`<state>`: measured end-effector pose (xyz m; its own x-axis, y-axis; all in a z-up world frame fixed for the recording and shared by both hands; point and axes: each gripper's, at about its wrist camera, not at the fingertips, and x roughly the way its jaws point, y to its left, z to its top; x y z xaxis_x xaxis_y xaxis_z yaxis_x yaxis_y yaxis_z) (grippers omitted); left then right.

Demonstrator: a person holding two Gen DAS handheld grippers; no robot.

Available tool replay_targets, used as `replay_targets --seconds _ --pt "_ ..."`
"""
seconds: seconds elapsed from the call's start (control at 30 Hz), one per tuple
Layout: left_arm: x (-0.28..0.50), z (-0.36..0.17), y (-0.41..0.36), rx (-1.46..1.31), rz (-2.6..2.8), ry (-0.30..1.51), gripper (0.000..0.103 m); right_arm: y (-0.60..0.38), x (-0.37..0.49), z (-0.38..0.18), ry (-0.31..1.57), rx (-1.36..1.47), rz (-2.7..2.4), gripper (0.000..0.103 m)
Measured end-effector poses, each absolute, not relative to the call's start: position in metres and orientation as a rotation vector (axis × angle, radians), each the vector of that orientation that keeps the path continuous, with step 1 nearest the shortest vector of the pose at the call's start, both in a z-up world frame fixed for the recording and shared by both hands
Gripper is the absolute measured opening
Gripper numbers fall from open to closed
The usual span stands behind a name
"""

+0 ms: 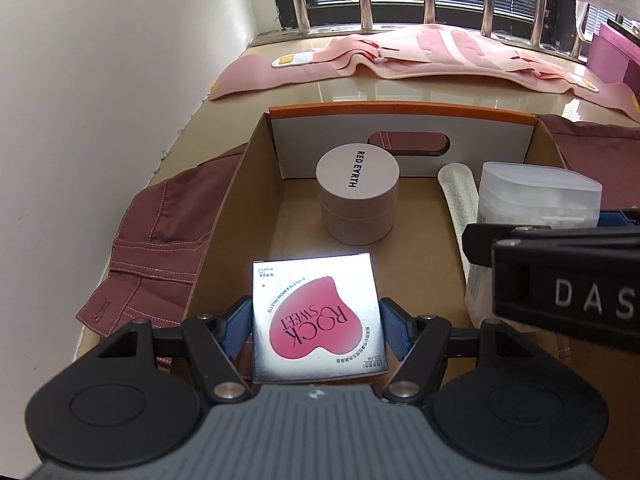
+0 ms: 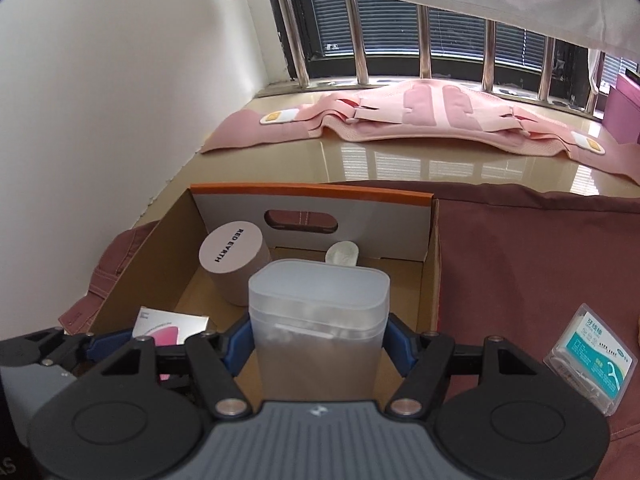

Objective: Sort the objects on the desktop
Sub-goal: 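Lower the pink box into the cardboard box and open the left tool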

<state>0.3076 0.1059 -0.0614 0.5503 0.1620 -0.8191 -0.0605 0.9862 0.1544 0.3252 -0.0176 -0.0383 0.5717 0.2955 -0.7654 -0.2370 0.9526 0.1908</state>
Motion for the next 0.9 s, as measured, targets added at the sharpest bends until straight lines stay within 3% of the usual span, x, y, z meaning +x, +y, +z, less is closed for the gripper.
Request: replay_targets --seconds 0.9 --pt "0.313 -0.074 0.094 0.201 0.129 1.004 0.071 -0.023 0.311 -0.030 0.862 0.059 0.324 0.067"
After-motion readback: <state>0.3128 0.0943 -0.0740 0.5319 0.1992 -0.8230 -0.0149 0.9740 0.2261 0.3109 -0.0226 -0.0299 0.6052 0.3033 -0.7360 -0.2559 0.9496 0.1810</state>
